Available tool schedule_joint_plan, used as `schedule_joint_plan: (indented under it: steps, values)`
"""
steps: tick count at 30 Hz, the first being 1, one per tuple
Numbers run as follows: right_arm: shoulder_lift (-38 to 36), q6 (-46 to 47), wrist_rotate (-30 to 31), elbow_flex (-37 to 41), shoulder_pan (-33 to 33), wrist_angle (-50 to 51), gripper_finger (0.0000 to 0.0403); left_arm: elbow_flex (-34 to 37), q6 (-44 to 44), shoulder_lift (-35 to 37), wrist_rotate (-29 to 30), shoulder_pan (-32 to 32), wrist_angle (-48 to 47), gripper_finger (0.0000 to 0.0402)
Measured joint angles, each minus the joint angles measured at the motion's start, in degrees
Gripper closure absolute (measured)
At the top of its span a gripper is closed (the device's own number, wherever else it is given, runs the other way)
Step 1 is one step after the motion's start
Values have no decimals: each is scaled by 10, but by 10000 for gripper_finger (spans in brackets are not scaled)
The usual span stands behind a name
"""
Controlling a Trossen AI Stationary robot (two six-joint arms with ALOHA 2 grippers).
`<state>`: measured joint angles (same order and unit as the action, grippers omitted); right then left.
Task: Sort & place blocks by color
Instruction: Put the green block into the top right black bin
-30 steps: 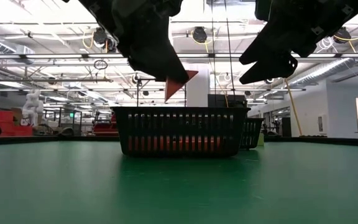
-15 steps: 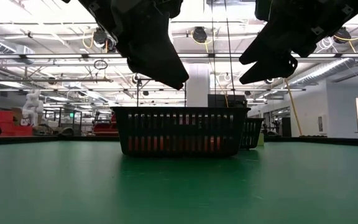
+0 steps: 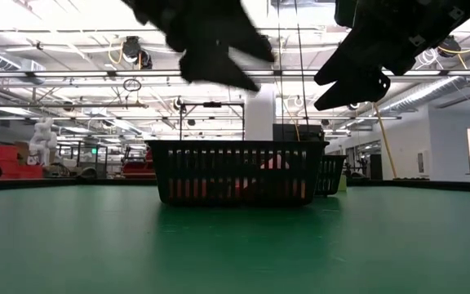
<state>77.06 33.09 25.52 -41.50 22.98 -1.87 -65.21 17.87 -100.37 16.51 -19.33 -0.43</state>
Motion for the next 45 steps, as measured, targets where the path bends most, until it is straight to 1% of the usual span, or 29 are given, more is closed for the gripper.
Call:
schedule_joint_plan:
  steps: [2, 4, 8, 12, 16, 19, 22, 23, 25, 28, 29, 32, 37, 42, 45]
  values:
    - [0, 2, 1, 0, 0, 0, 83, 0, -28, 2, 0, -5, 35, 96]
    - [0, 2, 2, 0, 0, -2, 83, 0, -56, 13, 8, -3, 34, 105]
    - [0, 2, 2, 0, -7, 0, 83, 0, -98, 31, 23, 21, 29, 128]
    - [0, -19, 2, 0, -21, 0, 83, -1, -140, 45, 0, 58, 50, 151]
    - [0, -48, 4, 0, -46, 0, 83, 0, -178, 56, -53, 100, 49, 171]
    - [0, -62, 39, 0, -71, 2, 83, 15, -201, 65, -96, 137, 53, 184]
    - [-7, -74, 76, 0, -99, 15, 83, 49, -199, 77, -152, 181, 103, 193]
    - [-10, -73, 80, 0, -111, 18, 83, 66, -193, 83, -174, 195, 119, 196]
    - [-21, -60, 92, 0, -134, 39, 83, 98, -180, 91, -213, 221, 184, 200]
    - [-37, -27, 93, 1, -171, 82, 83, 149, -166, 118, -250, 246, 262, 201]
    - [-44, -19, 94, 1, -182, 98, 83, 161, -166, 128, -252, 251, 283, 200]
    - [-59, -12, 93, 1, -211, 113, 83, 193, -176, 159, -252, 261, 302, 198]
    - [-87, -11, 90, 0, -248, 123, 83, 224, -195, 210, -253, 275, 307, 197]
    - [-112, 32, 89, 0, -307, 147, 83, 258, -194, 245, -238, 312, 308, 197]
    - [-113, 42, 89, 0, -348, 167, 83, 269, -203, 266, -236, 347, 306, 197]
